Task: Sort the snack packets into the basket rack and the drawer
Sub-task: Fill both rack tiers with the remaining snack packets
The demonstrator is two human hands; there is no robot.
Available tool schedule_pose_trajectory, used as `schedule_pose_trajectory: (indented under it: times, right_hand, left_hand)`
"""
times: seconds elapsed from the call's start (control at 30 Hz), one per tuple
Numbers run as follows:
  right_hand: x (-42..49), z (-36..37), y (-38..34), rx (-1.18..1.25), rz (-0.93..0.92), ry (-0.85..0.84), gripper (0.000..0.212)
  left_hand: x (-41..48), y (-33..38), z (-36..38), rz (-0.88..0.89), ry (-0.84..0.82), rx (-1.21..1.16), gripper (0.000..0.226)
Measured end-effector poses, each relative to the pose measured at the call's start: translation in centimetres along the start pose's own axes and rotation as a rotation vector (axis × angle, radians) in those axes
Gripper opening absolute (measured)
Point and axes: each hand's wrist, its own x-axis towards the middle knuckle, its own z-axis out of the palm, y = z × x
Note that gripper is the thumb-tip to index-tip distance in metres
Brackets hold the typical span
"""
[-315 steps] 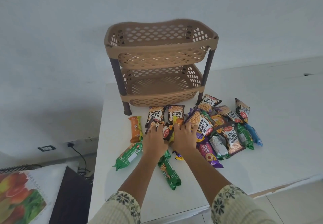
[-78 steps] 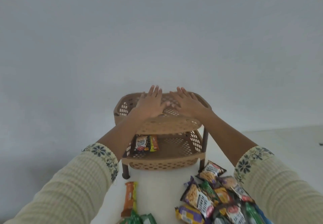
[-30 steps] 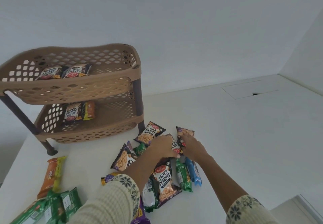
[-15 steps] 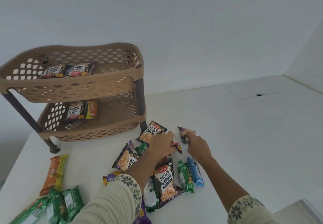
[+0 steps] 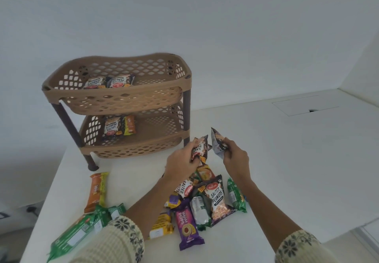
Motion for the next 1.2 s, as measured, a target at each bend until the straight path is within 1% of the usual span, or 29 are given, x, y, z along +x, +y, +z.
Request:
schedule_pose_trajectory:
  times: [0.07, 0.2, 0.27, 0.4, 0.47, 0.57, 0.67, 0.77, 0.87, 0.97, 1.07, 1.13, 1.2]
  right_hand:
    - [-0.9, 1.1, -2.0, 0.014, -0.012, 0.005, 0.045]
    - [-2.4, 3.6, -6.2, 0.039, -0.072, -0.049, 0.044]
    - [-2.9, 4.9, -8.1, 0.017, -0.135, -0.070, 0.044]
    - [-3.7, 7.7, -12.0, -0.038, -0.279, -0.097, 0.045]
    - [-3.6, 8.8, -13.6, -0.066, -0.323, -0.102, 0.044]
    - [-2.3, 10.0, -15.8, -0.089, -0.379, -0.070, 0.037]
    - [-0.2, 10.6, -17.8, -0.069, -0.432, -0.008, 0.032]
    - [2.5, 11.2, -19.1, -0.032, -0.405, 0.007, 0.030]
    - [4.8, 12.7, -19.0, -0.065, -0.370, -0.100, 0.028]
    - [6.7, 14.5, -17.9, -0.204, -0.345, -0.236, 0.027]
    - [8.4, 16.1, -16.9, -0.320, -0.334, -0.306, 0.027]
    - [9.4, 17.3, -16.3, -0.366, -0.330, -0.352, 0.024]
    - [10.0, 18.4, -15.9, -0.411, -0.247, -0.441, 0.022]
  left_hand:
    - [-1.1, -1.7, -1.9, 0.000, 0.043, 0.010, 0.045]
    - [-3.0, -5.5, -5.9, -0.041, 0.129, 0.044, 0.041]
    - [-3.6, -7.4, -7.4, -0.048, 0.144, 0.075, 0.043]
    - [-4.5, -10.8, -10.2, -0.078, 0.195, 0.062, 0.049]
    - [-4.2, -11.9, -11.1, -0.076, 0.238, 0.060, 0.048]
    - [-2.7, -13.5, -12.1, -0.093, 0.244, 0.081, 0.045]
    - [-0.5, -15.1, -12.7, -0.142, 0.184, 0.156, 0.046]
    - [2.2, -16.4, -12.6, -0.154, 0.123, 0.204, 0.043]
    - [4.7, -17.6, -11.8, -0.161, 0.030, 0.270, 0.036]
    - [6.4, -18.4, -10.2, -0.179, -0.046, 0.345, 0.032]
    - [7.6, -18.9, -8.4, -0.167, -0.077, 0.403, 0.033]
    - [8.4, -19.3, -7.5, -0.192, -0.093, 0.418, 0.036]
    - [9.1, -19.8, -7.1, -0.209, -0.188, 0.461, 0.039]
